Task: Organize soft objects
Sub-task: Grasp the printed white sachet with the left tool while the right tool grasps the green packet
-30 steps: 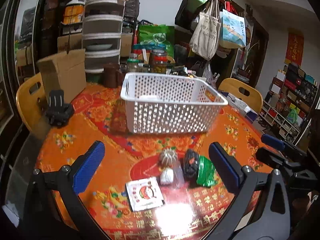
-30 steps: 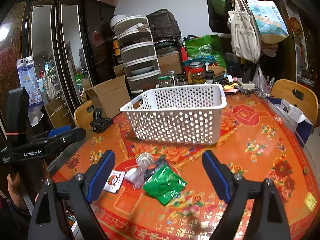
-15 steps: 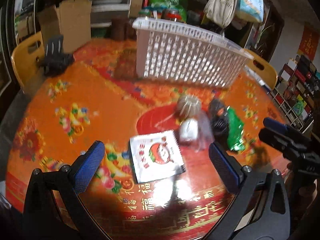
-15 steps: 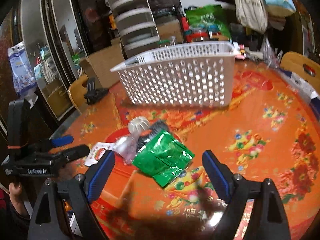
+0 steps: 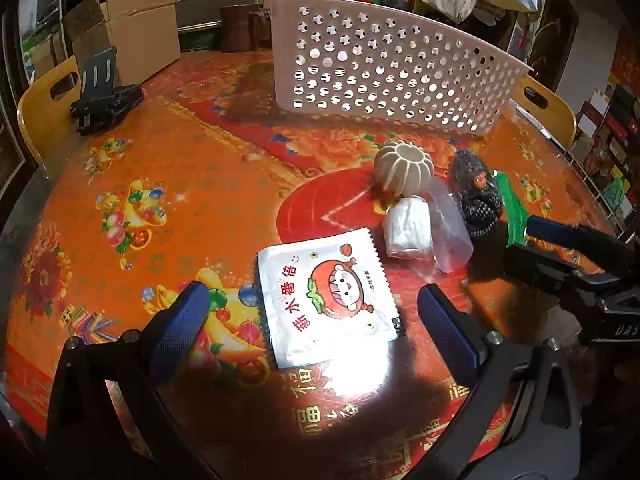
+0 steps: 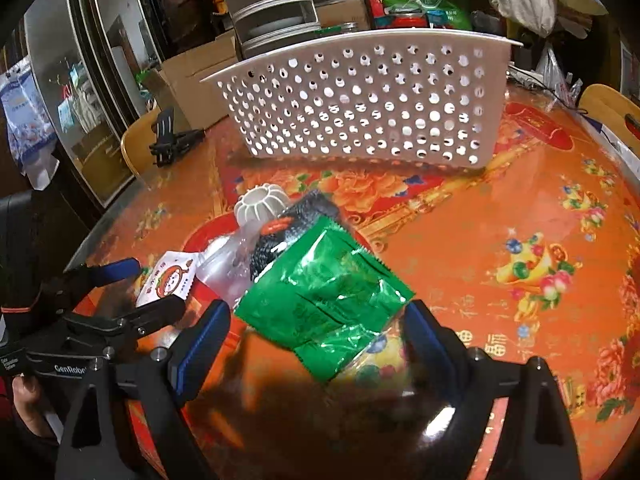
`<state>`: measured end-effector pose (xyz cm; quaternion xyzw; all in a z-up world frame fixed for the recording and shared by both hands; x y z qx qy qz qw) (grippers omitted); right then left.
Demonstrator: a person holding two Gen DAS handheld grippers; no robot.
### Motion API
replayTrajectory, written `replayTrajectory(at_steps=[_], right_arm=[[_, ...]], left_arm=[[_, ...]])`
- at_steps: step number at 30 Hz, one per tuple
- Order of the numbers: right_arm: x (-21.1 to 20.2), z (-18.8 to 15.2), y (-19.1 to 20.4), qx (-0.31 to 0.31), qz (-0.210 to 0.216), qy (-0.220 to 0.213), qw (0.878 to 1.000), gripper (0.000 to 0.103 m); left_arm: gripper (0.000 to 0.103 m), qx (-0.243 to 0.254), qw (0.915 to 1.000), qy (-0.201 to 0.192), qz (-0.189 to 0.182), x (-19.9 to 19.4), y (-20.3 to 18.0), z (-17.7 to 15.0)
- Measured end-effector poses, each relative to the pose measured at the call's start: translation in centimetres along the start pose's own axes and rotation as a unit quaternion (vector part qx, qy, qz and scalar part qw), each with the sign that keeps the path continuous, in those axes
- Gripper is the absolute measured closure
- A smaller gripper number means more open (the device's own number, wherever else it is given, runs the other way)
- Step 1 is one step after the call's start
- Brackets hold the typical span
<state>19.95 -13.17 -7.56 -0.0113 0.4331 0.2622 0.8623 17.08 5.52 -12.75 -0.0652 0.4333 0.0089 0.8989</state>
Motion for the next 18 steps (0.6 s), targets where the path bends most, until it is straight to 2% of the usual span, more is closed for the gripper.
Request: replayTrajectory(at_steps=[8,10,13,15,16,18], right_arm=[[0.3,0.3,-0.1,0.002,-0.009,0.003,1.0,0.017],[0.3,0.3,-0.2,0.0,-0.014,0.002,1.0,0.025],[0.2,0.2,-0.1,-0.003,-0.018,0.0,1.0,0.026],[0.1,0.1,0.0,-0.006,-0.02,-0.003,1.0,0.027],[0.1,0.0,0.0,-0.007,-0.021,-0.004,1.0,0.034],[0.0,-0.1,-0.1,-0.005,-0.021,-0.009,1.0,0.034]], left_arm=[[0.001,0.021,0.9996,-0.008,0.015,0.0,-0.7,-0.3],[0.006,0.023,0.9995,-0.015,0.013,-0.2,-0.7,-0.3],[0.022,0.026,0.9993,-0.024,0.011,-0.5,-0.8,-0.3],[0.039,0.029,0.9992,-0.028,0.007,-0.7,-1.0,-0.3],[0.041,0.032,0.9991,-0.029,0.005,-0.8,-1.1,-0.3],[0.047,0.036,0.9988,-0.032,0.001,-1.0,-1.4,-0.4]])
Point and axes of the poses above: each gripper's, at about its wrist camera, not at the fingertips, and x roughly the way its jaws point, y to its left, z to its top, the point moved 3 cm from there along x, roughly the way its jaws point, and after that the axes turned 1 degree about -x, right-handed, at the moved point
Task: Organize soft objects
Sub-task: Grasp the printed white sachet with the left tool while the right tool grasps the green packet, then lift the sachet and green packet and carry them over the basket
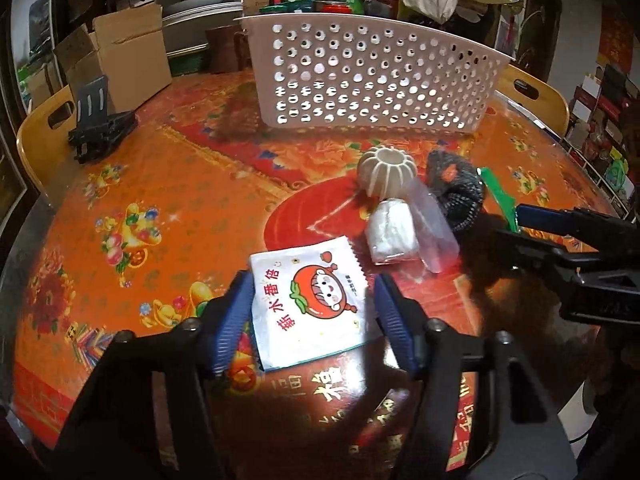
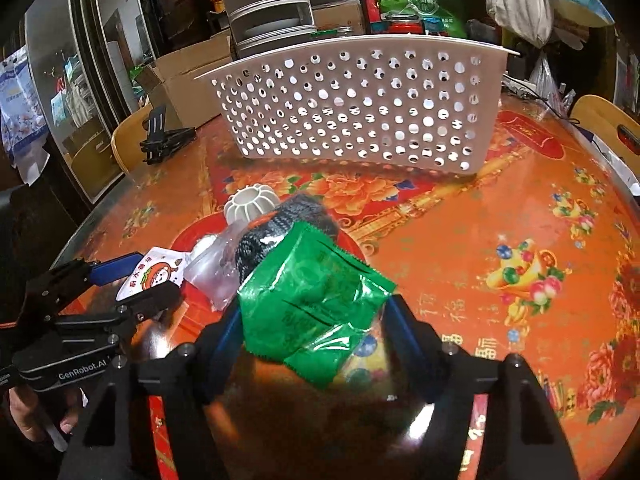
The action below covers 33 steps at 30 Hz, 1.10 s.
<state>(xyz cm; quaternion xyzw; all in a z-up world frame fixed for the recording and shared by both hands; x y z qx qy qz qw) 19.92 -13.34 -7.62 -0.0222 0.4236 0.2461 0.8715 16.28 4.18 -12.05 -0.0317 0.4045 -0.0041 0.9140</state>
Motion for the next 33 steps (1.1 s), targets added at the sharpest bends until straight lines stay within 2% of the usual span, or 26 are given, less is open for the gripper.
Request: replayTrajectory(at_steps=[2,4,11,13,14,19,24,25,30,33], right_arm=[[-0.2,-0.1,-0.2,0.006,0.005,-0.003,1.0,0.034],[-0.2,-0.1,-0.3,0.009,0.008,-0.006,1.0,0.035],[-0.5,-0.2,-0.5,0.016,0.014,-0.011,1.0,0.036],[-0.6,-0.2,-0.6,0.019,0.016,-0.012,1.0,0.036],[-0.6,-0.3,-0.7,0.021,0.017,-0.014,1.0,0.036],[-1.1,-0.3,-0.9,0.027,0.019,-0.029,0.999,0.04],[-1.4,-0.4,-1.1,0.03,0.024,-0.035,0.999,0.044],[-1.5,-0.4,-1.1,0.031,0.025,-0.036,0.999,0.068],[-2.1,-0.3,-1.3,0.034,0.02,-0.052,0.998,0.082],[-2.4,-0.2,-1.4,0.033,0.014,-0.057,0.998,0.086]], left_arm=[[0.051,0.0,1.0,-0.003,-0.003,-0.1,-0.1,-0.1],[0.061,-0.003,0.9999,-0.007,-0.007,-0.3,0.0,-0.1],[0.07,-0.01,0.9995,-0.022,-0.021,-1.0,0.3,-0.5],[0.079,-0.011,0.9992,-0.031,-0.022,-1.3,0.4,-0.5],[0.098,-0.01,0.9991,-0.035,-0.023,-1.6,0.4,-0.4],[0.098,-0.009,0.9993,-0.025,-0.026,-1.1,0.4,-0.5],[0.098,-0.012,0.9985,-0.037,-0.038,-1.8,0.3,-0.5],[0.098,-0.012,0.9984,-0.039,-0.039,-1.9,0.3,-0.5],[0.099,-0.012,0.9976,-0.053,-0.043,-3.0,0.2,-0.2],[0.099,-0.012,0.9971,-0.06,-0.046,-3.5,0.1,0.0]])
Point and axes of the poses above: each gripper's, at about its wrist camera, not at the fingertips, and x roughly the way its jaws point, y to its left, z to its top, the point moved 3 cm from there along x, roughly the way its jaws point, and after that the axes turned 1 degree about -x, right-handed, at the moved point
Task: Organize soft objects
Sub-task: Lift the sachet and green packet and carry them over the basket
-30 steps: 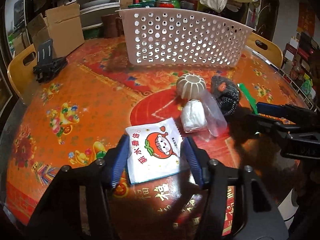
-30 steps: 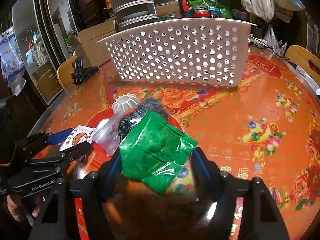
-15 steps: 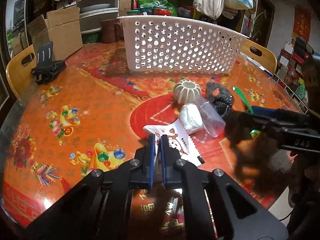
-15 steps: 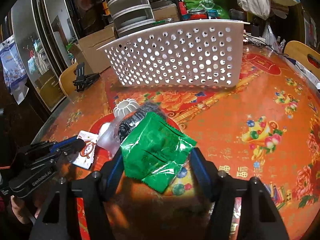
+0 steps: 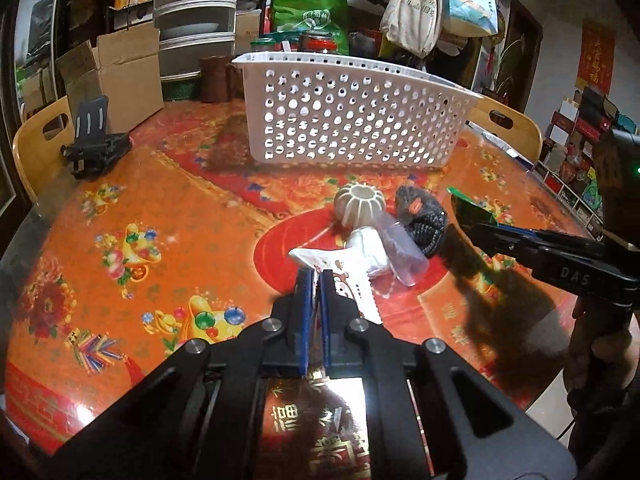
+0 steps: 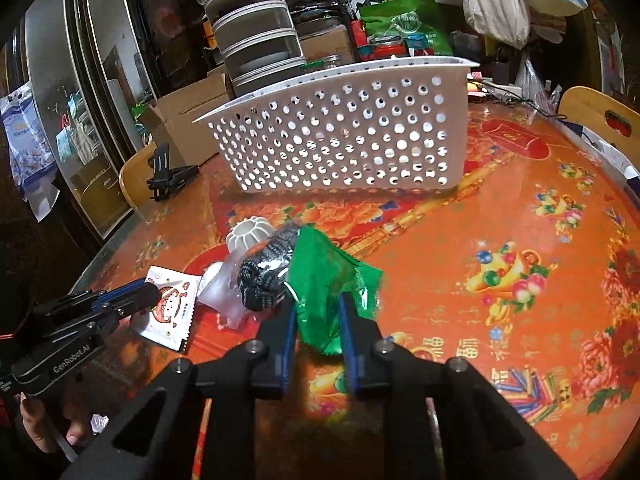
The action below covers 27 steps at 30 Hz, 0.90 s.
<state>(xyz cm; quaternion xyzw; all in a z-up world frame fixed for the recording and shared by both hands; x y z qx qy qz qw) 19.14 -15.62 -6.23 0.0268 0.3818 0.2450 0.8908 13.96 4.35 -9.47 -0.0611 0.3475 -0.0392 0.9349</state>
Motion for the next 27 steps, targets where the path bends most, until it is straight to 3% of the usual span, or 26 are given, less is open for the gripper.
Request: replayTrajectory(at_steps=[3,16,27], right_arm=[[-0.6,0.1,0.0,-0.001,-0.004,-0.009,1.0,0.097],[-3.8,1.5,0.1,-0.001,0.004,-0.044,0.999,0.098],[-5.6,4.4,0.0,-0.012,-0.004,-0.066,0.998,0.098]], left_arm=[[0.099,0.0,1.0,-0.007,-0.003,-0.5,-0.2,0.3],[0.099,0.003,0.9991,-0.039,-0.013,-2.6,-0.6,2.5],[0.099,0.017,0.997,-0.073,-0.021,-4.1,-1.7,6.5]])
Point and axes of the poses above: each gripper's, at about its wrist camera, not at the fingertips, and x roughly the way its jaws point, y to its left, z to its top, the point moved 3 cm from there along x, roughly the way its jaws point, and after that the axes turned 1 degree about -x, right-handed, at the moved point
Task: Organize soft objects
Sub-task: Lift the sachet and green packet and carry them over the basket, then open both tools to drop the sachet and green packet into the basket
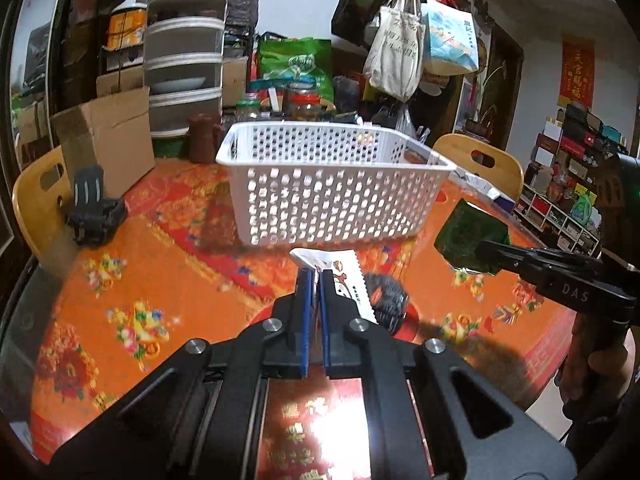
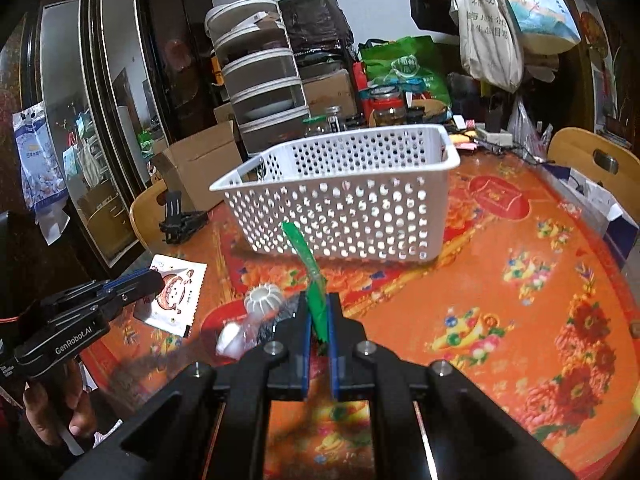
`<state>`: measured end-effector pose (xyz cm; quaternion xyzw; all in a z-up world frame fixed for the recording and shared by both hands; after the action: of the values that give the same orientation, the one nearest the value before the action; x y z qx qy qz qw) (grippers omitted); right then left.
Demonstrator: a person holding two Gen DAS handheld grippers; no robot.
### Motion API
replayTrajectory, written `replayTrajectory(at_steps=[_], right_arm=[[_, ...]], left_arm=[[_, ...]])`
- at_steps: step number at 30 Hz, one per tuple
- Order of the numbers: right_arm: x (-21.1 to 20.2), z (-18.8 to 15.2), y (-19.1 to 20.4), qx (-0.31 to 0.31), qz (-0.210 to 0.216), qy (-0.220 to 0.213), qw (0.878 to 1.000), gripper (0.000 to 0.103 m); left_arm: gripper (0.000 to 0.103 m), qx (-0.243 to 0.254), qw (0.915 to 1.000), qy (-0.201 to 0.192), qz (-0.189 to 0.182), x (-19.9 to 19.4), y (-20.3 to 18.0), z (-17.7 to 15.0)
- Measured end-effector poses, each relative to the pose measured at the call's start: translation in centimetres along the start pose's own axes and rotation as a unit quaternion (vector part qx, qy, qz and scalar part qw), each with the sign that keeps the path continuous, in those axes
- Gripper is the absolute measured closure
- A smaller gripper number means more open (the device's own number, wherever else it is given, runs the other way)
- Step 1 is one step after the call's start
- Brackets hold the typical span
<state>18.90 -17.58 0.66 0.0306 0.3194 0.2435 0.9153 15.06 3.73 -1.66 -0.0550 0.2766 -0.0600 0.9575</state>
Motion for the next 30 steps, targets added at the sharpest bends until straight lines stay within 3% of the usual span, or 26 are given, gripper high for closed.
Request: replayTrajectory(at_steps=[10,18,30], right_arm=[[-0.7,5.7,0.1,-0.019,-0.014,-0.031,0.999,0.098],[0.4,9.3,-0.4,-0.024,-0.015,-0.029,0.999,0.098],[5.4,14.3,-2.9,-0.017,-0.038,0.011,0.999,0.098]], left_arm=[[0.099,0.017,0.9992,-0.034,-0.01,0.7,-1.0,6.8],[0.099,0.021,0.9987,-0.045,-0.01,2.4,-1.4,12.1],[0.099,0.007,1.0,-0.003,0.005,10.2,-0.3,18.4]])
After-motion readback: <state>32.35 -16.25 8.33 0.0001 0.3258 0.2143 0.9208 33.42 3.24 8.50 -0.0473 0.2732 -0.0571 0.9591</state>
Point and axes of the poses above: each gripper's, at about its wrist camera, not at the fingertips, and x roughly the way its jaws point, y to its left, z to its top, the point moved 3 cm from there along x, roughly the way its jaws point, and after that the axes turned 1 degree about -x, right-handed, at the moved point
